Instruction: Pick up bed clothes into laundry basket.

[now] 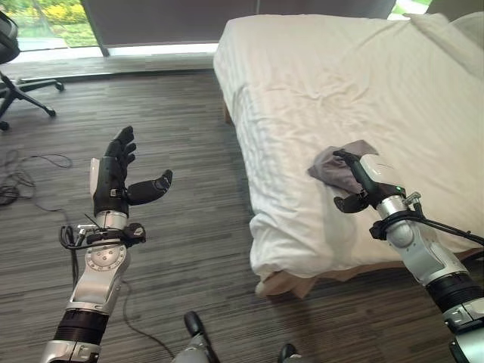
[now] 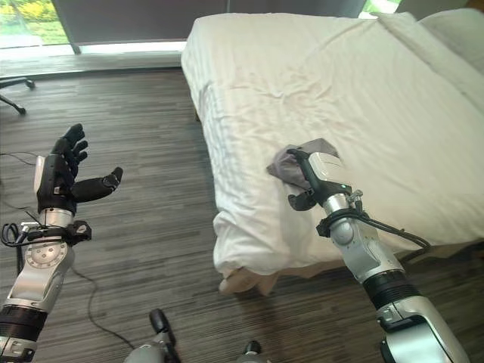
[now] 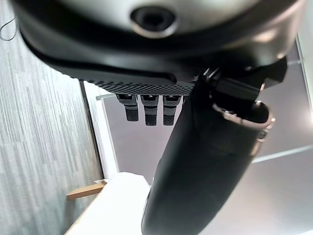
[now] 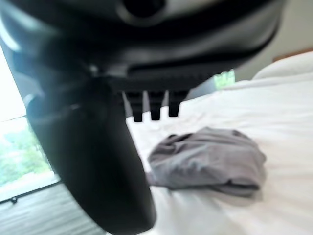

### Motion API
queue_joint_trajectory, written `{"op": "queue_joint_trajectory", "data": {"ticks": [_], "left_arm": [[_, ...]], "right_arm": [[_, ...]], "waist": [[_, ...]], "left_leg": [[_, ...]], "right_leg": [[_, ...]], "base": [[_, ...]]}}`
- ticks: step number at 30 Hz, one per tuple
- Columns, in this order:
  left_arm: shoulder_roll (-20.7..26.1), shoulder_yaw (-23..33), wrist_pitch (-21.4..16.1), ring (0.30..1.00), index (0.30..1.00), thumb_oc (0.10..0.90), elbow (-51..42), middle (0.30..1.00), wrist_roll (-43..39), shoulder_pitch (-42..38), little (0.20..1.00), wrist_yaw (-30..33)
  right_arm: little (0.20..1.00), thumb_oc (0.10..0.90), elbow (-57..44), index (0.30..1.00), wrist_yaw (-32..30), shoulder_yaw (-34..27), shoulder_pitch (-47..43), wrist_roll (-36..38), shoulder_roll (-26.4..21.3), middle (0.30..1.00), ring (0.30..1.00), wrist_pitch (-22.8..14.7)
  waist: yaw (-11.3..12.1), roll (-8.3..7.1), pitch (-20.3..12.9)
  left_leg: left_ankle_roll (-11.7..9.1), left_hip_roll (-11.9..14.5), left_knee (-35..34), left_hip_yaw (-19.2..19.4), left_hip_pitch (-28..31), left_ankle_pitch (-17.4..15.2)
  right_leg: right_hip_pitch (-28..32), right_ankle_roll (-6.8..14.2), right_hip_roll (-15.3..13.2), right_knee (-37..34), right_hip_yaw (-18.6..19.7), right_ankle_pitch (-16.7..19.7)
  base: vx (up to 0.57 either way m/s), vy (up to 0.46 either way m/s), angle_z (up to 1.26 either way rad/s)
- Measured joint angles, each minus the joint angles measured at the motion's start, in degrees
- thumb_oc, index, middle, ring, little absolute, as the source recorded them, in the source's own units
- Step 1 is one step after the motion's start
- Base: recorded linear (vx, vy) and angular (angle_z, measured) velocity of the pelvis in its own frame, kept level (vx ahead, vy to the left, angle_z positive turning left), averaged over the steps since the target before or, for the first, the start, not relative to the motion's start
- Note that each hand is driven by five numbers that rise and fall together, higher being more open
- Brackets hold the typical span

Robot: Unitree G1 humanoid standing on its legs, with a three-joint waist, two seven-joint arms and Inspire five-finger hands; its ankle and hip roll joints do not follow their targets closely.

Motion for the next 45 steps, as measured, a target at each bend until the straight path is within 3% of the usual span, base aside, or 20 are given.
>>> {"op": "queue_joint_trajectory", "data": {"ticks": [1,3,4,5,6,7,8,9,10,11,12,13,15,16,19,25,30,34,39,45], "left_arm": [[0.7,-0.1,0.0,0.900,0.900,0.800,0.0,0.900,0.0,-0.1,0.900,0.0],[1.3,0.0,0.0,0.900,0.900,0.800,0.0,0.900,0.0,-0.7,0.900,0.0],[1.6,-0.1,-0.1,0.900,0.900,0.800,0.1,0.900,0.0,-1.2,0.900,-0.4],[3.0,0.1,-0.1,0.900,0.900,0.800,0.6,0.900,0.0,-2.0,0.900,-1.0],[3.2,0.1,-0.2,0.900,0.900,0.800,2.0,0.900,0.0,-3.8,0.900,-1.0],[2.8,-0.2,0.0,0.900,0.900,0.800,2.9,0.900,0.0,-4.3,0.900,-1.1],[2.8,-0.4,0.0,0.900,0.900,0.800,3.5,0.900,0.0,-3.6,0.900,-1.3],[2.8,-0.1,-0.4,0.900,0.900,0.800,4.2,0.900,0.1,-2.9,0.900,-1.8],[2.9,0.8,-0.6,0.900,0.900,0.800,5.4,0.900,-0.1,-2.3,0.900,-2.8],[3.1,1.4,-0.6,0.900,0.900,0.800,6.7,0.900,-0.2,-1.6,0.900,-2.8],[2.9,1.6,-0.4,0.900,0.900,0.800,7.9,0.900,-0.3,-1.2,0.900,-2.5],[3.3,1.9,-0.3,0.900,0.900,0.800,8.4,0.900,-0.6,-0.1,0.900,-3.4],[4.1,2.8,-0.2,0.900,0.900,0.800,8.5,0.900,-0.7,1.4,0.900,-4.9],[4.1,2.9,-0.2,0.900,0.900,0.800,8.3,0.900,-1.8,2.5,0.900,-5.5],[4.1,2.9,-0.3,0.900,0.900,0.800,8.3,0.900,-2.4,3.3,0.900,-6.6],[4.1,2.9,-0.3,0.900,0.900,0.800,8.3,0.900,-3.1,6.9,0.900,-8.6],[4.1,2.9,-0.3,0.900,0.900,0.800,8.4,0.900,-4.5,7.8,0.900,-9.6],[4.1,2.9,-0.3,0.900,0.900,0.800,8.7,0.900,-4.5,10.8,0.900,-10.1],[4.2,2.9,-0.3,0.900,0.900,0.800,10.6,0.900,-4.6,11.7,0.900,-11.1],[6.2,3.4,-0.3,0.900,0.900,0.800,13.1,0.900,-5.8,12.0,0.900,-11.1]], "right_arm": [[0.900,0.800,-0.1,0.900,0.0,-0.1,0.1,0.0,0.0,0.900,0.900,-0.3],[0.900,0.800,0.0,0.900,0.0,-0.2,0.3,0.1,0.0,0.900,0.900,0.0],[0.900,0.800,-0.4,0.900,-0.1,-1.2,1.2,0.1,0.0,0.900,0.900,0.0],[0.900,0.800,-0.4,0.900,0.0,-1.8,1.5,0.1,0.7,0.900,0.900,0.1],[0.900,0.800,-0.6,0.900,0.0,-2.7,0.9,0.0,-0.1,0.900,0.900,-0.1],[0.900,0.800,-0.6,0.900,-0.1,-3.4,0.7,0.1,-0.4,0.900,0.900,0.1],[0.900,0.800,-0.5,0.900,0.0,-3.5,1.1,0.1,-0.4,0.900,0.900,0.6],[0.900,0.800,-0.1,0.900,0.0,-3.5,2.2,0.1,-0.4,0.900,0.900,0.4],[0.900,0.800,0.0,0.900,0.8,-3.4,3.2,0.1,-0.8,0.900,0.900,0.4],[0.900,0.800,0.0,0.900,1.2,-3.4,3.5,0.1,-1.0,0.900,0.900,0.4],[0.900,0.800,0.0,0.900,1.2,-3.5,2.9,0.1,-1.7,0.900,0.900,0.6],[0.900,0.800,-0.3,0.900,1.3,-3.0,2.0,0.2,-2.6,0.900,0.900,0.6],[0.900,0.800,-1.2,0.900,1.3,-2.9,2.3,0.2,-4.0,0.900,0.900,0.0],[0.900,0.800,-1.1,0.900,1.4,-2.8,2.3,0.3,-5.0,0.900,0.900,-0.1],[0.900,0.800,-1.2,0.900,1.5,-2.9,1.8,0.3,-7.5,0.900,0.900,-0.4],[0.900,0.800,-1.2,0.900,2.6,-3.0,1.8,0.6,-8.3,0.900,0.900,-1.1],[0.900,0.800,-1.2,0.900,3.6,-2.9,1.9,0.6,-8.3,0.900,0.900,-1.2],[0.900,0.800,-1.1,0.900,3.6,-2.8,2.3,0.7,-8.3,0.900,0.900,-1.2],[0.900,0.800,-0.4,0.900,3.7,-0.3,1.8,0.8,-8.8,0.900,0.900,-1.1],[0.900,0.800,0.7,0.900,3.6,2.7,-0.6,0.9,-9.0,0.900,0.900,-1.2]], "waist": [[-0.4,-0.08,0.2],[-1.2,-0.21,0.6],[-1.3,-0.46,0.7],[-2.0,-4.37,0.6],[-3.1,-5.04,2.0],[-3.3,-3.87,3.0],[-2.9,-2.90,3.1],[-2.7,-2.81,3.0],[-3.0,-3.37,2.8],[-2.8,-4.03,2.5],[-2.7,-3.07,2.6],[-2.6,-1.25,2.4],[-3.8,-0.78,2.1],[-4.0,0.27,1.4],[-4.6,1.58,0.6],[-6.0,3.11,-1.0],[-5.9,4.22,-1.8],[-5.6,6.34,-3.2],[-3.2,8.46,-4.6],[-2.0,8.79,-4.8]], "left_leg": [[0.0,-0.8,0.0,0.2,0.0,0.0],[0.1,-0.9,0.3,0.1,-0.2,0.0],[-0.3,-0.6,0.4,0.4,-0.8,-0.5],[-1.6,-3.0,2.4,2.0,-1.2,-1.4],[-1.0,-1.9,11.6,0.8,-4.3,-3.6],[-0.2,-0.3,15.2,0.3,-5.6,-5.9],[-1.3,0.1,13.4,0.8,-4.6,-6.0],[-4.1,-0.1,10.2,1.1,-3.0,-4.5],[-5.6,0.0,8.1,1.9,-1.1,-3.4],[-6.1,0.2,9.2,2.0,-0.6,-2.8],[-6.1,2.0,12.6,1.4,-1.7,-3.9],[-6.6,3.1,11.9,1.3,-1.3,-4.6],[-6.6,2.7,6.7,1.5,1.8,-2.1],[-6.4,3.1,2.4,1.5,4.1,0.5],[-6.5,4.5,0.3,1.5,5.4,2.2],[-6.6,5.0,0.3,1.2,7.7,2.2],[-7.9,5.5,0.0,0.8,7.1,1.3],[-8.3,6.9,-0.1,1.2,5.5,1.3],[-9.2,8.1,0.0,1.2,4.0,2.0],[-9.6,8.5,0.0,1.1,3.3,3.3]], "right_leg": [[-1.0,0.0,-0.4,-6.1,1.4,-0.4],[-0.7,-1.3,0.9,-16.4,1.1,1.0],[-0.2,-1.0,2.3,-22.1,1.0,2.2],[-0.2,-1.0,-0.6,-25.2,1.5,0.6],[1.0,0.9,-2.2,-25.1,1.6,5.8],[1.6,0.6,-1.3,-24.9,1.9,6.6],[1.5,0.1,-0.4,-24.7,2.5,7.0],[2.2,-0.9,0.0,-24.7,2.2,8.3],[3.1,-1.0,0.5,-25.1,2.6,9.0],[3.2,-3.0,0.0,-25.1,2.3,11.7],[3.7,-3.7,1.0,-25.1,2.5,12.5],[3.9,-3.0,2.6,-24.7,2.7,12.1],[4.9,-3.9,3.3,-24.7,2.5,12.5],[5.4,-4.7,5.2,-24.7,2.5,11.9],[5.9,-5.1,7.1,-24.7,2.4,11.4],[7.8,-5.0,7.5,-24.7,2.5,11.3],[7.3,-5.6,7.9,-24.7,2.6,9.8],[6.0,-6.6,9.1,-24.8,2.4,9.8],[4.8,-7.3,10.1,-25.1,1.3,10.2],[5.3,-7.4,10.2,-25.1,-0.3,9.9]], "base": [[0.27,-0.254,0.13],[0.26,-0.261,0.24],[0.15,-0.164,0.39],[0.15,-0.164,0.69],[0.08,-0.080,0.68],[0.14,-0.263,0.31],[0.22,-0.364,0.01],[0.27,-0.426,-0.08],[0.16,-0.222,0.10],[0.16,-0.241,-0.05],[0.14,-0.234,-0.19],[0.10,-0.181,-0.16],[0.05,-0.122,-0.06],[0.04,-0.092,-0.08],[0.10,-0.129,-0.05],[0.05,-0.072,-0.05],[0.02,-0.063,0.00],[0.01,-0.062,0.02],[-0.01,-0.053,0.05],[0.02,-0.033,0.14]]}}
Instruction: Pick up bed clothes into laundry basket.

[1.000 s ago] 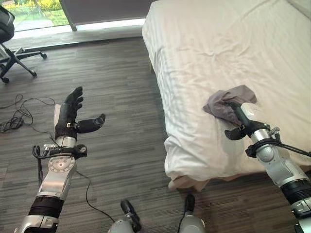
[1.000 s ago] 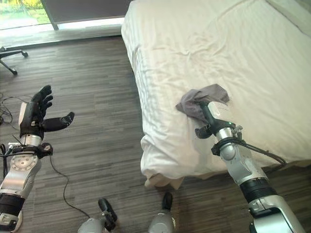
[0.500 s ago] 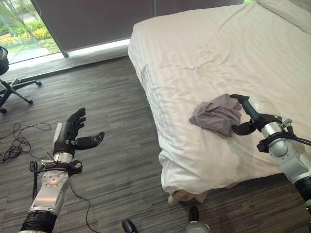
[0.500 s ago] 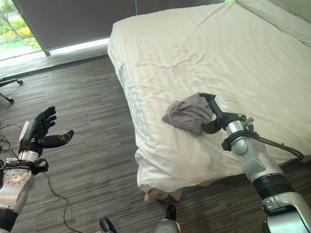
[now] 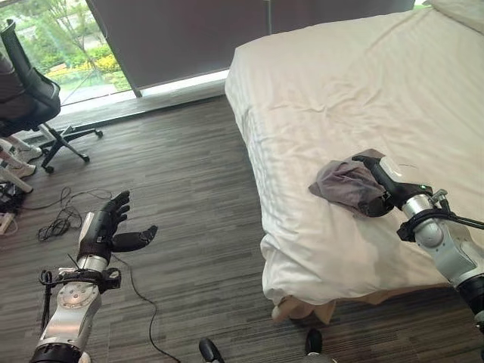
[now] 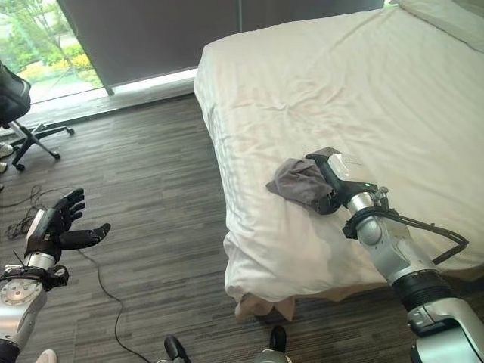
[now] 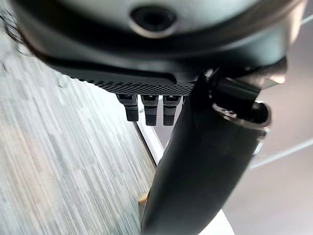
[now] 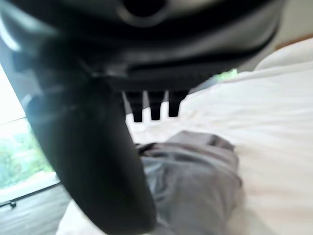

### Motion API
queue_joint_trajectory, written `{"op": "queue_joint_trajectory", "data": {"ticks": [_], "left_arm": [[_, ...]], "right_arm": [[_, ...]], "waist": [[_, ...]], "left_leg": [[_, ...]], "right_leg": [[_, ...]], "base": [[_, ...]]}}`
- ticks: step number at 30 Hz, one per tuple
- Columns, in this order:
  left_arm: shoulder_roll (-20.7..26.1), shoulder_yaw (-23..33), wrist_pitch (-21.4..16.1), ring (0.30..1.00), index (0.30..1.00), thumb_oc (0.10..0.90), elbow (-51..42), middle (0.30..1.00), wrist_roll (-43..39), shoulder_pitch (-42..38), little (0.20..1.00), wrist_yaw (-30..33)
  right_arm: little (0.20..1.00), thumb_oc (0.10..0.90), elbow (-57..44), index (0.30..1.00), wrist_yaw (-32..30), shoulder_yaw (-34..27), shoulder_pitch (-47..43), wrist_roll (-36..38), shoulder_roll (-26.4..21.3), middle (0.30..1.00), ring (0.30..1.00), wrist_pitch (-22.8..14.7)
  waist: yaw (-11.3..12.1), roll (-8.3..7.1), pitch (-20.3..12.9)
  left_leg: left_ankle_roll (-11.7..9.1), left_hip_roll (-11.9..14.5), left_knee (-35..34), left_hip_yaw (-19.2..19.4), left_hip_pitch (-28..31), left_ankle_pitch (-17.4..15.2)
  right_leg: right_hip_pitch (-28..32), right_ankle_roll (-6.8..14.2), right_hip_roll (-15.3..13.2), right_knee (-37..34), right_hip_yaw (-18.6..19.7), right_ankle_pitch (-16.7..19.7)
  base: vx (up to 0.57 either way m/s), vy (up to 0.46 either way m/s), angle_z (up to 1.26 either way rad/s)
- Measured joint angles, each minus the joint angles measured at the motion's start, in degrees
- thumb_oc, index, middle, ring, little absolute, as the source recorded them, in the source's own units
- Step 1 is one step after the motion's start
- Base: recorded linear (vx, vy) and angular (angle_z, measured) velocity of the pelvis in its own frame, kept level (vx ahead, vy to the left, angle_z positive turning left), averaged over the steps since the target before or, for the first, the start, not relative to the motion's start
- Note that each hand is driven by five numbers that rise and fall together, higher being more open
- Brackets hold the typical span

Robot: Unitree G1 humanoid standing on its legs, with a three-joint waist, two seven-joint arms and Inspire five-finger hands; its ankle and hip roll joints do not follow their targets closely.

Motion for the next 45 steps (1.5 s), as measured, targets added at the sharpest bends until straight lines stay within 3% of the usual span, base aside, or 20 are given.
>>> {"op": "queue_joint_trajectory", "data": {"ticks": [6,11,22,23,25,29,31,32,33,38,39,41,42,43,44,45], "left_arm": [[0.4,1.9,0.0,0.900,0.900,0.800,0.2,0.900,-0.9,0.9,0.900,0.2],[1.4,1.9,0.0,0.900,0.900,0.800,0.2,0.900,-0.9,0.8,0.900,0.2],[2.9,2.0,-0.4,0.900,0.900,0.800,0.3,0.900,-1.0,0.8,0.900,0.0],[2.9,1.9,-0.4,0.900,0.900,0.800,0.5,0.900,-1.1,0.6,0.900,0.0],[2.9,1.9,-0.5,0.900,0.900,0.800,1.2,0.900,-1.2,0.1,0.900,-0.1],[2.9,1.9,-0.5,0.900,0.900,0.800,2.5,0.900,-2.2,-1.2,0.900,-1.1],[-0.2,1.0,-0.3,0.900,0.900,0.800,2.1,0.900,-2.0,-3.4,0.900,0.3],[-4.4,-0.1,0.0,0.900,0.900,0.800,2.2,0.900,-2.0,-7.0,0.900,1.9],[-5.2,-2.1,0.0,0.900,0.900,0.800,2.1,0.900,-1.9,-9.0,0.900,1.9],[-5.5,-5.2,0.0,0.900,0.900,0.800,1.7,0.900,-0.6,-12.5,0.900,2.1],[-5.5,-5.0,0.0,0.900,0.900,0.800,1.7,0.900,-0.9,-12.5,0.900,3.2],[-5.5,-4.3,0.0,0.900,0.900,0.800,1.8,0.900,-0.9,-12.6,0.900,4.5],[-5.4,-3.8,0.1,0.900,0.900,0.800,2.2,0.900,-1.0,-13.2,0.900,5.2],[-5.4,-3.2,0.1,0.900,0.900,0.800,2.6,0.900,-1.0,-14.0,0.900,5.3],[-5.3,-2.8,0.1,0.900,0.900,0.800,2.6,0.900,-1.0,-14.6,0.900,5.3],[-5.0,-1.7,0.1,0.900,0.900,0.800,3.0,0.900,-1.0,-15.3,0.900,5.4]], "right_arm": [[0.900,0.800,0.6,0.900,-0.1,1.2,-2.5,0.1,0.0,0.900,0.900,0.0],[0.900,0.800,1.1,0.900,-0.1,3.0,-5.8,0.1,-0.1,0.900,0.900,-0.2],[0.900,0.800,6.1,0.900,-0.5,2.7,-7.7,2.8,-1.6,0.900,0.900,-0.3],[0.540,0.560,7.2,0.540,-1.1,2.4,-7.7,3.6,-1.4,0.540,0.540,-0.9],[0.300,0.400,8.9,0.300,-1.7,0.7,-7.5,4.4,-0.3,0.300,0.300,-1.5],[0.300,0.400,9.4,0.300,-2.6,-0.3,-7.7,5.3,0.0,0.300,0.300,-2.3],[0.300,0.400,9.6,0.300,-2.7,-0.5,-7.5,5.0,1.1,0.300,0.300,-1.2],[0.300,0.400,10.0,0.300,-3.1,-0.3,-7.0,4.1,2.2,0.300,0.300,-0.3],[0.300,0.400,10.0,0.300,-3.0,-0.2,-7.0,3.7,3.1,0.300,0.300,-0.2],[0.300,0.400,9.9,0.300,-2.5,-0.3,-6.0,3.3,7.4,0.300,0.300,0.5],[0.300,0.400,9.4,0.300,-2.4,-0.5,-5.3,4.0,7.4,0.300,0.300,0.8],[0.300,0.400,7.5,0.300,-2.3,-1.6,-4.7,6.0,6.8,0.300,0.300,2.0],[0.300,0.400,5.3,0.300,-2.2,-2.9,-3.9,7.9,5.2,0.300,0.300,2.1],[0.300,0.400,4.1,0.300,-2.2,-4.8,-3.4,9.2,3.0,0.300,0.300,1.9],[0.300,0.400,3.2,0.300,-2.1,-7.2,-2.1,9.8,2.4,0.300,0.300,2.0],[0.300,0.400,2.3,0.300,-2.3,-11.2,0.6,11.0,1.7,0.300,0.300,2.1]], "waist": [[1.3,-0.03,0.0],[1.5,0.13,0.2],[1.5,4.19,4.3],[1.5,4.70,4.6],[1.5,5.05,4.7],[1.3,5.04,4.7],[0.2,4.69,4.7],[0.7,4.28,4.6],[0.9,3.58,4.4],[-1.6,-1.15,4.1],[-1.3,-2.13,4.0],[-0.5,-4.05,4.3],[0.4,-4.51,4.2],[-0.2,-4.92,4.4],[-0.2,-5.57,4.5],[-1.5,-8.16,4.1]], "left_leg": [[0.6,0.4,0.0,-1.2,-0.1,1.3],[-0.3,1.3,0.1,-1.3,-2.0,2.0],[-0.2,1.2,0.3,-1.1,-5.1,2.3],[-0.2,1.2,0.3,-1.1,-5.5,2.3],[-0.2,1.1,0.3,-1.0,-5.9,2.4],[-0.2,1.2,0.3,-1.0,-5.9,2.4],[-0.1,1.3,0.3,-1.2,-5.4,2.3],[0.0,1.1,0.2,-1.2,-4.5,2.2],[0.0,1.2,0.0,-1.1,-4.3,2.1],[-0.2,0.8,0.3,-1.3,-0.5,1.8],[-1.3,0.8,0.3,-1.6,1.5,1.0],[-3.3,0.3,0.2,-6.1,3.9,-1.0],[-4.2,-0.3,0.2,-11.2,5.5,-2.9],[-5.0,-0.3,0.0,-13.2,6.5,-5.5],[-4.8,-0.9,0.0,-13.2,6.7,-5.7],[-4.4,-1.8,0.3,-12.8,7.3,-5.7]], "right_leg": [[0.7,0.0,0.7,0.0,-0.4,-0.5],[-1.4,-0.2,1.7,0.0,-0.7,-0.5],[-4.5,-0.8,1.3,0.0,-0.7,0.0],[-5.0,-0.8,1.3,0.1,-0.8,0.0],[-5.5,-0.8,1.3,0.1,-0.7,0.0],[-5.7,-0.8,1.4,0.4,-0.5,0.0],[-4.8,-0.8,1.3,0.5,-0.7,0.1],[-3.8,-0.8,1.2,0.4,-1.0,0.0],[-3.8,-0.7,1.1,0.4,-0.8,-0.1],[-1.3,-0.5,1.5,0.4,1.2,-0.1],[-1.0,-0.4,1.6,0.4,3.4,-0.1],[-1.6,-0.5,1.7,0.5,6.6,0.7],[-2.0,-0.1,1.3,0.5,8.7,1.4],[-2.1,0.5,1.2,0.5,9.7,2.0],[-1.9,0.8,0.7,0.5,9.9,2.2],[-1.8,1.4,-0.1,0.4,10.6,2.7]], "base": [[0.00,-0.060,0.07],[-0.03,-0.041,-0.03],[-0.03,-0.004,-0.01],[0.00,0.000,0.00],[-0.01,-0.008,-0.03],[-0.01,-0.005,-0.03],[0.04,0.021,0.10],[0.13,0.054,0.08],[0.11,0.044,-0.05],[0.06,0.106,-0.20],[-0.06,0.085,-0.72],[-0.02,0.136,-0.89],[-0.01,0.119,-0.79],[-0.03,0.190,-0.61],[-0.03,0.275,-0.27],[-0.06,0.345,-0.06]]}}
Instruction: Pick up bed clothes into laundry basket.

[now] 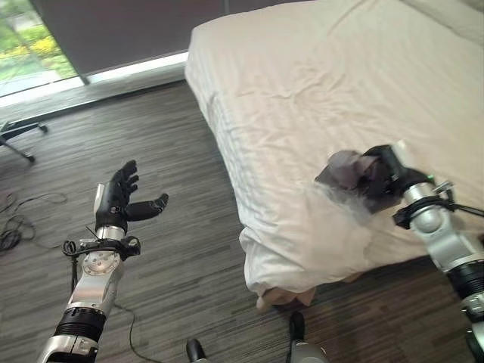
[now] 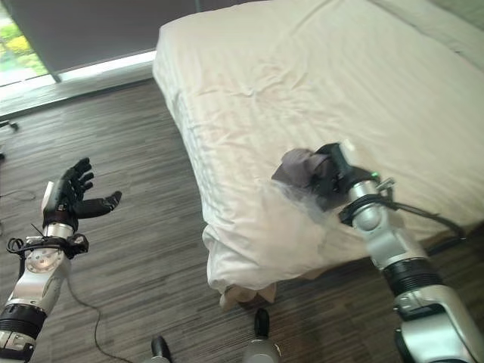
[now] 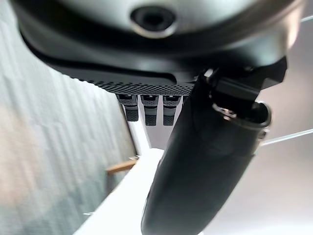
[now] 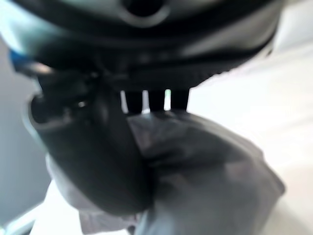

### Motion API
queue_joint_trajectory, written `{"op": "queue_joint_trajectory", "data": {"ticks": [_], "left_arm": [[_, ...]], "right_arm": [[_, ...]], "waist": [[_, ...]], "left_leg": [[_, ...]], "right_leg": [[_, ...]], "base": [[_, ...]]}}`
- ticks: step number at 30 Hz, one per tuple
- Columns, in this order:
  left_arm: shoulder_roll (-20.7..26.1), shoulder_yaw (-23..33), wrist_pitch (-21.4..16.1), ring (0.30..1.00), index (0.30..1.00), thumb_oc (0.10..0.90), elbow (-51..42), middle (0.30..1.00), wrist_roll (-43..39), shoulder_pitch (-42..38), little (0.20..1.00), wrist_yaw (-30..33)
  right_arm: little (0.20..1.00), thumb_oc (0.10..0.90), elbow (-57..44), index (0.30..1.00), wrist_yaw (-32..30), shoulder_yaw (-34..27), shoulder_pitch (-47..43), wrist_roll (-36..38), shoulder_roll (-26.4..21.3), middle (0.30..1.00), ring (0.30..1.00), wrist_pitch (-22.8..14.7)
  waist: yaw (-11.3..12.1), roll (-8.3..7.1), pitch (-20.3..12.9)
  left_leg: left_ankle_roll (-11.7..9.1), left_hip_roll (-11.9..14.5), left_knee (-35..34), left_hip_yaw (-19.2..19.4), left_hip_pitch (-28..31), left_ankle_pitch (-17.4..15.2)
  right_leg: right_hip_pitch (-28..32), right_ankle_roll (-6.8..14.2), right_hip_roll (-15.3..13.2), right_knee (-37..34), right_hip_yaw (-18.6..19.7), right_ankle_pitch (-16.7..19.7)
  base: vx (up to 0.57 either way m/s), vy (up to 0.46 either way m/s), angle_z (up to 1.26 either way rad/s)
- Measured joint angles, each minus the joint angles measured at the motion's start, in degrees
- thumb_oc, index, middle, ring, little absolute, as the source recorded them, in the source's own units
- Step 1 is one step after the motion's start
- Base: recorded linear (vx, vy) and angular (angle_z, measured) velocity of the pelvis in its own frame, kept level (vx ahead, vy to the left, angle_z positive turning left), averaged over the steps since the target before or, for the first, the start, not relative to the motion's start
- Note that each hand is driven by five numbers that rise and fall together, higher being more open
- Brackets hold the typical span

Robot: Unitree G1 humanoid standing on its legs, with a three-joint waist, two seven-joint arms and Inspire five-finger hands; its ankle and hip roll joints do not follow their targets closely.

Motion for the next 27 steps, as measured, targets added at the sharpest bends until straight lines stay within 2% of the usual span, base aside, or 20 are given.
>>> {"op": "queue_joint_trajectory", "data": {"ticks": [1,2,3,5,7,11,14,15,16,17,18,19,20,21,22,23,24,25,26,27], "left_arm": [[0.0,0.6,0.1,0.900,0.900,0.800,0.1,0.900,-0.1,-0.5,0.900,0.0],[0.4,1.6,0.2,0.900,0.900,0.800,0.1,0.900,-0.5,-0.5,0.900,0.2],[0.9,2.0,0.2,0.900,0.900,0.800,0.3,0.900,-0.8,-0.1,0.900,0.3],[3.1,3.3,0.2,0.900,0.900,0.800,1.9,0.900,-1.2,0.5,0.900,0.8],[4.7,3.4,0.2,0.900,0.900,0.800,2.1,0.900,-1.2,0.6,0.900,1.1],[6.0,4.4,0.3,0.900,0.900,0.800,2.3,0.900,-1.2,0.6,0.900,1.5],[7.7,4.9,0.5,0.900,0.900,0.800,2.5,0.900,-1.0,-0.9,0.900,2.8],[8.9,4.7,0.7,0.900,0.900,0.800,2.7,0.900,-0.9,-2.0,0.900,3.4],[10.0,3.7,0.7,0.900,0.900,0.800,2.8,0.900,-0.9,-3.3,0.900,3.9],[10.5,2.9,0.7,0.900,0.900,0.800,3.0,0.900,-0.6,-4.9,0.900,4.6],[10.6,2.5,0.7,0.900,0.900,0.800,3.1,0.900,-0.3,-6.1,0.900,4.9],[10.5,2.2,0.7,0.900,0.900,0.800,3.1,0.900,0.1,-7.0,0.900,4.9],[10.1,0.2,1.1,0.900,0.900,0.800,1.9,0.900,0.2,-8.5,0.900,5.2],[10.0,-1.6,2.5,0.900,0.900,0.800,-4.8,0.900,1.6,-9.6,0.900,7.4],[9.2,-1.8,1.9,0.900,0.900,0.800,-9.9,0.900,3.3,-8.7,0.900,7.4],[6.8,-1.7,0.3,0.900,0.900,0.800,-18.0,0.900,6.0,-6.7,0.900,7.3],[6.1,-3.0,0.2,0.900,0.900,0.800,-20.7,0.900,7.5,-7.1,0.900,6.7],[3.4,-3.9,0.1,0.900,0.900,0.800,-24.1,0.900,9.7,-8.9,0.900,6.7],[1.6,-6.6,0.3,0.900,0.900,0.800,-22.6,0.900,11.3,-12.2,0.900,6.4],[0.7,-8.8,1.3,0.900,0.900,0.800,-21.9,0.900,11.5,-13.5,0.900,6.4]], "right_arm": [[0.300,0.400,-1.9,0.300,0.2,-3.4,3.2,0.8,-1.2,0.300,0.300,-0.1],[0.300,0.400,-5.6,0.300,0.4,-10.7,9.9,1.8,-1.7,0.300,0.300,-0.6],[0.300,0.400,-6.1,0.300,0.1,-13.3,12.0,2.3,-1.8,0.300,0.300,-0.9],[0.300,0.400,-5.3,0.300,-0.3,-19.7,17.2,3.4,-3.0,0.300,0.300,-1.2],[0.300,0.400,-4.2,0.300,-0.3,-24.6,21.9,3.5,-3.6,0.300,0.300,-1.4],[0.300,0.400,-1.8,0.300,-1.0,-30.2,28.7,3.5,-3.6,0.300,0.300,-0.9],[0.300,0.400,-1.7,0.300,-1.4,-32.1,36.1,3.2,-2.7,0.300,0.300,-0.6],[0.300,0.400,-1.5,0.300,-1.5,-32.3,38.6,2.8,-2.1,0.300,0.300,0.0],[0.300,0.400,-1.3,0.300,-1.5,-32.7,40.7,2.5,-1.7,0.300,0.300,0.1],[0.300,0.400,-0.9,0.300,-1.6,-33.1,41.9,2.2,-1.2,0.300,0.300,0.8],[0.300,0.400,0.0,0.300,-1.6,-33.2,41.4,2.1,-1.1,0.300,0.300,0.7],[0.300,0.400,0.6,0.300,-1.6,-33.3,41.4,2.1,-0.9,0.300,0.300,0.9],[0.300,0.400,0.8,0.300,-1.6,-33.6,42.1,2.0,-0.5,0.300,0.300,1.2],[0.300,0.400,0.2,0.300,-2.3,-35.5,44.1,1.6,2.0,0.300,0.300,1.8],[0.300,0.400,-2.1,0.300,-2.4,-36.5,46.9,1.5,2.7,0.300,0.300,1.9],[0.300,0.400,-3.7,0.300,-2.9,-37.2,47.3,0.8,4.0,0.300,0.300,0.6],[0.300,0.400,-3.9,0.300,-2.9,-37.0,46.4,0.3,4.1,0.300,0.300,0.2],[0.300,0.400,-3.1,0.300,-3.0,-35.9,40.8,-0.6,5.1,0.300,0.300,-0.4],[0.300,0.400,-2.6,0.300,-3.2,-34.7,37.2,-0.9,7.3,0.300,0.300,-0.4],[0.300,0.400,-2.0,0.300,-3.3,-33.0,36.0,-0.9,7.3,0.300,0.300,-0.3]], "waist": [[-0.2,-1.25,0.0],[-0.3,-2.97,-0.2],[-0.7,-4.00,-0.7],[-2.6,-7.23,-2.8],[-4.2,-9.29,-4.2],[-6.8,-11.82,-6.2],[-8.0,-12.64,-6.6],[-9.6,-14.00,-7.7],[-9.8,-14.22,-7.9],[-10.7,-14.00,-8.1],[-10.2,-12.03,-7.5],[-10.2,-10.26,-6.8],[-10.9,-9.56,-7.2],[-10.6,-10.49,-8.1],[-10.4,-12.54,-8.9],[-9.8,-12.53,-8.5],[-10.2,-12.94,-8.3],[-9.3,-10.91,-7.6],[-10.7,-9.09,-6.9],[-10.9,-7.70,-7.1]], "left_leg": [[0.4,-0.4,-0.2,0.5,0.4,-0.3],[0.7,-0.8,-0.2,0.6,1.5,-0.4],[0.8,-0.9,-0.2,0.7,2.0,-0.6],[1.1,-1.5,-0.3,1.5,3.0,-1.7],[1.0,-1.6,-0.3,2.1,3.8,-1.7],[1.3,-2.2,-0.2,4.1,6.6,-2.3],[2.0,-2.4,-0.2,7.1,8.9,-3.1],[2.2,-3.9,0.0,9.0,9.9,-3.3],[2.4,-4.1,-0.1,9.6,10.4,-3.5],[2.5,-4.4,0.3,10.4,10.8,-3.6],[3.4,-2.8,-0.3,10.9,10.6,-4.0],[3.5,-1.6,-0.3,12.2,10.6,-3.9],[3.9,-0.5,0.0,14.3,10.4,-3.6],[3.4,-1.0,0.1,14.9,10.4,-3.2],[2.7,-2.0,0.8,15.0,10.2,-3.3],[4.1,-2.9,4.3,15.7,9.4,-5.4],[5.4,-5.1,5.7,16.2,7.8,-6.9],[8.3,-6.5,2.9,16.0,8.5,-7.6],[8.4,-4.1,3.0,19.9,8.5,-6.3],[7.1,-2.2,2.5,23.0,9.6,-5.4]], "right_leg": [[0.5,0.1,-0.4,0.0,0.0,0.0],[1.5,0.2,-0.8,0.0,0.3,0.1],[1.8,0.3,-0.9,0.0,0.3,0.1],[2.4,0.8,-1.5,0.0,1.0,-0.2],[2.7,1.0,-1.5,0.0,1.7,0.0],[3.8,2.1,-1.7,0.0,3.4,0.5],[3.0,5.7,-1.9,1.2,4.6,3.1],[2.8,7.4,-2.9,1.2,2.8,1.9],[2.8,7.1,-3.9,1.3,0.6,-0.4],[2.0,6.4,-4.1,1.4,-2.4,-5.8],[1.2,7.6,-4.0,3.1,-5.5,-8.8],[-0.3,5.9,-4.5,6.4,-8.2,-8.6],[-1.4,4.8,-4.8,13.4,-12.3,-7.8],[-0.3,4.3,-6.3,19.2,-15.9,-7.3],[1.3,2.0,-5.5,15.5,-14.6,-8.3],[1.4,0.2,-4.8,11.1,-12.2,-4.5],[0.7,2.2,-4.2,8.4,-9.8,-2.2],[-0.4,7.3,-3.1,4.3,-9.0,3.6],[-1.9,4.3,-3.2,12.7,-14.2,-2.4],[-2.8,1.5,-3.4,22.0,-18.8,-6.6]], "base": [[-0.09,0.346,-0.06],[-0.09,0.182,-0.03],[-0.11,0.186,-0.10],[-0.21,0.235,-0.14],[-0.18,0.191,-0.12],[-0.14,0.165,-0.28],[-0.20,0.220,-0.56],[-0.41,0.255,-0.61],[-0.33,0.160,-0.68],[-0.23,0.104,-0.70],[-0.36,0.113,-0.73],[-0.26,0.062,-0.66],[-0.49,0.086,-0.49],[-0.24,0.018,-0.50],[-0.49,0.061,-0.69],[-0.26,0.037,-0.87],[-0.52,0.094,-1.55],[-0.26,0.049,-1.31],[-0.38,0.051,-1.24],[-0.25,-0.018,-0.87]]}}
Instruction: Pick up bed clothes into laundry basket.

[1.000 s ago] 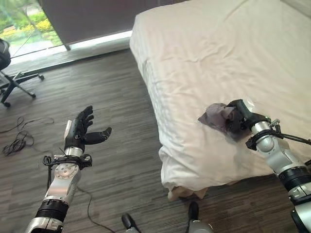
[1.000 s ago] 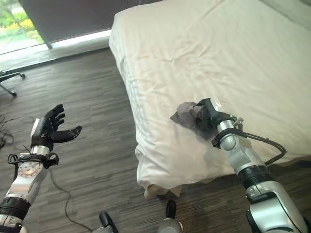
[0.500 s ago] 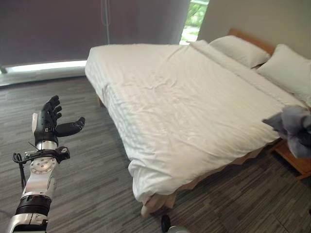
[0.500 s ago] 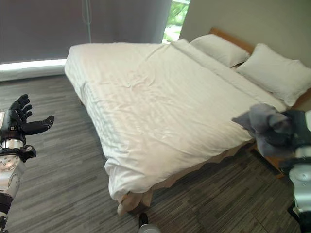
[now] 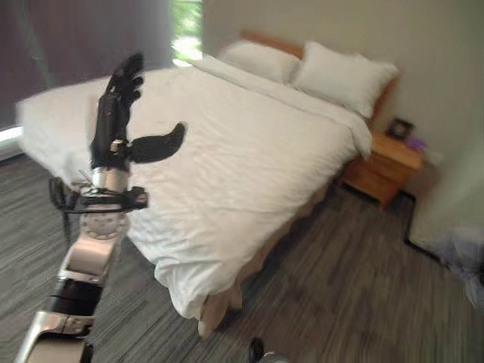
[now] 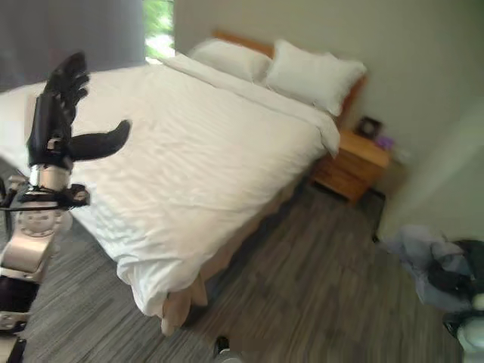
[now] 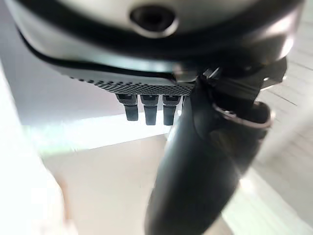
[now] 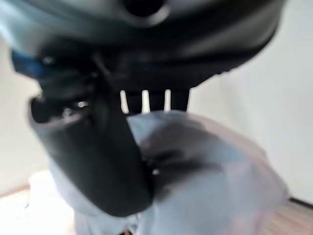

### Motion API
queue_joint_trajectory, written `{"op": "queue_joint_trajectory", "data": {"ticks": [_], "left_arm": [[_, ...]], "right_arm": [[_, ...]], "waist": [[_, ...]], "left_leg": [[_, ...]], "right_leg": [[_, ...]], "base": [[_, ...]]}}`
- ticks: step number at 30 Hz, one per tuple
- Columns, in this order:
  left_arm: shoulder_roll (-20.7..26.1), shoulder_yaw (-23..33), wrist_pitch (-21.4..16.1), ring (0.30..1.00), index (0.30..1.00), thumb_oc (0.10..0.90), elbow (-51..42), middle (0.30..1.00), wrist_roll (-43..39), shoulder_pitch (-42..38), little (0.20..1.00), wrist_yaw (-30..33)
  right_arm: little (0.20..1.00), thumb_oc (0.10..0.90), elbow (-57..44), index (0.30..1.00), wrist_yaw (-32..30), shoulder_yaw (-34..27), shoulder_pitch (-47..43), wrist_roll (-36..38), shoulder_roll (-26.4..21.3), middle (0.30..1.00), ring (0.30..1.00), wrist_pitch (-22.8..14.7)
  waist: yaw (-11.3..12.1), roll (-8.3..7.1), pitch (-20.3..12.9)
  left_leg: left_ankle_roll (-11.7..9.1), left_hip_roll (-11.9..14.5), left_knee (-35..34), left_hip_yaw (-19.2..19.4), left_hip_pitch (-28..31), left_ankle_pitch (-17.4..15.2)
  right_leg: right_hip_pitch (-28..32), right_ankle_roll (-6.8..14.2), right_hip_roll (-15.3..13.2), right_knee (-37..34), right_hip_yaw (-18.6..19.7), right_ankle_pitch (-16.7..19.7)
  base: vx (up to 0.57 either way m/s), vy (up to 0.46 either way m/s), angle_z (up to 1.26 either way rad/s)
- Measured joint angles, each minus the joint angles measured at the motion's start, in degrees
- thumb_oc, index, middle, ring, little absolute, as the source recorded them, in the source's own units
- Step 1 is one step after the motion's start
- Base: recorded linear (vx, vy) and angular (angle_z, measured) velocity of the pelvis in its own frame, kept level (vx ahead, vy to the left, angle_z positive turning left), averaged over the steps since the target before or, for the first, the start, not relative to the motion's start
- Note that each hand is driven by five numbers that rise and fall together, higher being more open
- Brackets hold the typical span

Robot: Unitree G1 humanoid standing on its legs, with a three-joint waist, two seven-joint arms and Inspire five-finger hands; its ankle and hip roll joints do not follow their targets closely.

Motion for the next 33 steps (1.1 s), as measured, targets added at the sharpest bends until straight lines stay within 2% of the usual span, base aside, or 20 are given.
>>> {"op": "queue_joint_trajectory", "data": {"ticks": [2,4,5,6,8,12,14,15,16,17,19,20,21,22,24,26,27,28,29,33], "left_arm": [[1.1,-3.3,0.4,0.900,0.900,0.800,0.3,0.900,0.4,-3.4,0.900,-1.2],[7.4,-5.4,0.1,0.900,0.900,0.800,1.7,0.900,-0.1,-5.8,0.900,-0.2],[10.5,-5.5,0.1,0.900,0.900,0.800,3.4,0.900,-0.1,-5.6,0.900,-0.1],[10.6,-3.6,0.4,0.900,0.900,0.800,3.1,0.900,-0.1,-6.2,0.900,1.0],[9.8,-3.2,0.3,0.900,0.900,0.800,2.4,0.900,0.1,-9.0,0.900,1.2],[6.6,-3.1,0.0,0.900,0.900,0.800,1.7,0.900,3.2,-8.0,0.900,1.0],[6.4,-3.2,0.0,0.900,0.900,0.800,0.6,0.900,4.4,-5.8,0.900,0.7],[5.3,-1.9,0.0,0.900,0.900,0.800,-1.1,0.900,4.4,-3.7,0.900,0.5],[3.2,0.7,0.0,0.900,0.900,0.800,-3.7,0.900,4.5,0.3,0.900,0.3],[2.3,2.4,-0.2,0.900,0.900,0.800,-5.4,0.900,4.5,3.1,0.900,0.3],[0.0,5.6,-0.2,0.900,0.900,0.800,-7.5,0.900,4.3,11.0,0.900,0.2],[-1.4,5.8,0.0,0.900,0.900,0.800,-7.5,0.900,4.3,14.0,0.900,-0.2],[-4.0,5.6,0.0,0.900,0.900,0.800,-7.8,0.900,3.9,15.2,0.900,-0.6],[-7.0,4.7,0.2,0.900,0.900,0.800,-7.9,0.900,3.1,15.0,0.900,-1.0],[-9.3,3.2,0.5,0.900,0.900,0.800,-7.4,0.900,2.0,15.2,0.900,-1.7],[-10.3,0.4,0.5,0.900,0.900,0.800,-6.7,0.900,0.7,15.1,0.900,-1.6],[-10.9,-2.3,0.5,0.900,0.900,0.800,-6.5,0.900,-0.1,14.2,0.900,-1.8],[-11.5,-3.9,0.7,0.900,0.900,0.800,-6.4,0.900,-0.4,13.6,0.900,-1.9],[-12.8,-7.8,0.9,0.900,0.900,0.800,-5.7,0.900,-1.4,11.7,0.900,-2.1],[-12.4,-15.3,1.5,0.900,0.900,0.800,-2.6,0.900,-2.3,4.7,0.900,-2.4]], "right_arm": [[0.300,0.400,-0.7,0.300,0.0,3.6,-1.8,-0.2,-3.2,0.300,0.300,-0.1],[0.300,0.400,-1.5,0.300,-0.1,10.6,-7.9,-0.7,-4.8,0.300,0.300,-0.2],[0.300,0.400,-3.1,0.300,-0.2,16.0,-10.4,-0.9,-5.0,0.300,0.300,-0.3],[0.300,0.400,-7.5,0.300,-0.2,17.8,-10.5,-1.2,-5.4,0.300,0.300,-0.4],[0.300,0.400,-10.8,0.300,0.1,19.4,-11.1,-1.4,-5.3,0.300,0.300,-1.0],[0.300,0.400,-11.8,0.300,0.4,19.6,-11.6,-1.6,-4.4,0.300,0.300,-1.4],[0.300,0.400,-11.8,0.300,0.0,17.8,-11.5,-2.0,-4.3,0.300,0.300,-1.1],[0.300,0.400,-12.1,0.300,-0.3,16.1,-11.5,-2.3,-4.4,0.300,0.300,-1.1],[0.300,0.400,-13.7,0.300,-0.3,14.7,-11.3,-2.6,-4.0,0.300,0.300,-0.9],[0.300,0.400,-14.7,0.300,-0.4,14.3,-11.2,-2.7,-3.2,0.300,0.300,-1.0],[0.300,0.400,-19.1,0.300,-0.6,14.2,-8.9,-3.8,0.0,0.300,0.300,-1.4],[0.300,0.400,-21.0,0.300,-0.6,14.1,-8.3,-4.5,0.3,0.300,0.300,-1.7],[0.300,0.400,-22.3,0.300,-1.0,13.0,-8.3,-5.1,1.2,0.300,0.300,-1.8],[0.300,0.400,-23.0,0.300,-1.6,12.4,-8.7,-5.7,1.4,0.300,0.300,-2.5],[0.300,0.400,-23.0,0.300,-1.9,14.2,-8.5,-6.5,4.0,0.300,0.300,-3.2],[0.300,0.400,-22.9,0.300,-2.2,16.7,-8.4,-7.7,4.8,0.300,0.300,-4.3],[0.300,0.400,-22.6,0.300,-2.2,17.1,-9.1,-8.4,4.4,0.300,0.300,-4.8],[0.300,0.400,-22.1,0.300,-2.2,17.1,-9.6,-8.5,4.2,0.300,0.300,-4.7],[0.300,0.400,-20.8,0.300,-2.2,17.9,-10.5,-8.9,4.8,0.300,0.300,-4.2],[0.300,0.400,-19.3,0.300,-2.5,23.0,-11.4,-9.9,5.8,0.300,0.300,-3.4]], "waist": [[1.0,2.54,-1.2],[4.1,3.25,-3.3],[9.4,2.43,-5.0],[10.7,4.26,-5.7],[11.2,5.16,-5.7],[10.5,6.32,-5.4],[9.4,6.40,-4.0],[9.3,7.07,-2.0],[9.3,7.29,-0.2],[10.8,7.44,0.4],[12.1,4.75,1.7],[12.1,4.36,2.2],[12.5,5.06,2.5],[12.8,7.24,4.0],[13.8,4.88,5.1],[15.9,3.18,5.3],[16.2,4.61,5.3],[15.7,5.77,5.2],[15.8,6.70,5.5],[14.3,5.28,6.0]], "left_leg": [[0.5,0.7,-0.9,8.1,3.3,0.4],[-1.1,3.2,6.4,17.4,8.0,-0.3],[-1.1,6.4,15.9,20.0,9.8,-3.3],[-4.0,8.3,15.0,18.6,7.8,-9.2],[-5.7,8.3,9.7,19.7,2.3,-8.7],[-7.6,12.1,12.2,17.2,-1.6,-3.8],[-7.9,12.9,13.9,15.8,-2.7,-3.6],[-6.5,12.9,15.1,10.9,-4.4,-3.3],[-2.3,11.3,15.8,3.7,-5.8,-2.4],[-1.0,10.8,16.3,1.5,-5.1,-2.2],[-2.5,8.3,20.1,-9.5,-5.8,-4.5],[-5.2,2.4,12.1,-14.4,-3.4,-6.7],[-2.5,-2.7,1.0,-19.7,-1.1,-4.8],[-0.2,-3.6,-2.1,-20.8,-0.5,-0.6],[-0.1,-5.6,1.6,-24.0,-1.2,-0.8],[1.2,-8.1,9.4,-34.5,-5.5,-6.6],[1.0,-9.3,5.9,-41.9,-7.4,-8.9],[1.2,-9.5,3.0,-43.5,-7.7,-8.6],[2.3,-11.1,-1.1,-43.5,-6.0,-2.0],[4.8,-13.4,-1.8,-36.9,-3.9,-1.3]], "right_leg": [[0.1,-0.1,-3.6,13.4,-5.0,-6.7],[5.5,-5.2,-9.9,16.8,-15.2,-11.5],[7.5,-9.1,-9.7,12.1,-16.7,-11.4],[7.2,-9.8,-1.7,2.2,-10.4,-12.2],[6.5,-11.1,4.1,-5.6,-5.8,-8.1],[8.9,-12.2,11.3,-11.3,2.6,-6.5],[9.3,-12.3,12.0,-11.8,5.3,-6.5],[9.3,-12.6,12.0,-11.3,6.9,-6.3],[8.6,-12.8,12.1,-10.5,10.0,-6.3],[8.4,-12.9,11.9,-10.2,11.9,-6.2],[9.0,-13.0,10.3,-11.0,16.2,-5.5],[8.6,-11.8,9.2,-11.9,19.6,-4.7],[6.9,-10.3,8.6,-11.7,22.2,-4.0],[5.3,-9.5,9.9,-10.2,22.1,-3.4],[5.5,-8.6,7.5,-10.7,21.3,-2.4],[6.6,-7.9,5.3,-14.0,24.9,-0.3],[6.2,-7.0,5.4,-16.4,27.3,0.5],[6.1,-5.9,5.7,-17.6,28.4,1.2],[6.1,-4.1,5.6,-19.8,31.8,3.3],[4.0,-2.0,3.4,-18.6,35.5,4.8]], "base": [[-0.44,-0.099,-1.82],[-0.37,-0.224,-3.05],[-0.18,-0.256,-3.41],[-0.30,-0.369,-3.23],[-0.24,-0.398,-2.00],[-0.13,-0.270,-1.55],[-0.10,-0.166,-1.06],[-0.03,-0.152,-0.93],[-0.04,-0.128,-1.14],[0.00,-0.019,-1.52],[0.05,0.014,-1.30],[0.06,0.050,-0.85],[0.06,0.074,-0.94],[0.06,0.043,-0.68],[0.08,0.131,-0.56],[0.08,0.137,-0.79],[0.09,0.151,-0.67],[0.13,0.248,-0.83],[0.13,0.248,-0.75],[0.13,0.207,-0.89]]}}
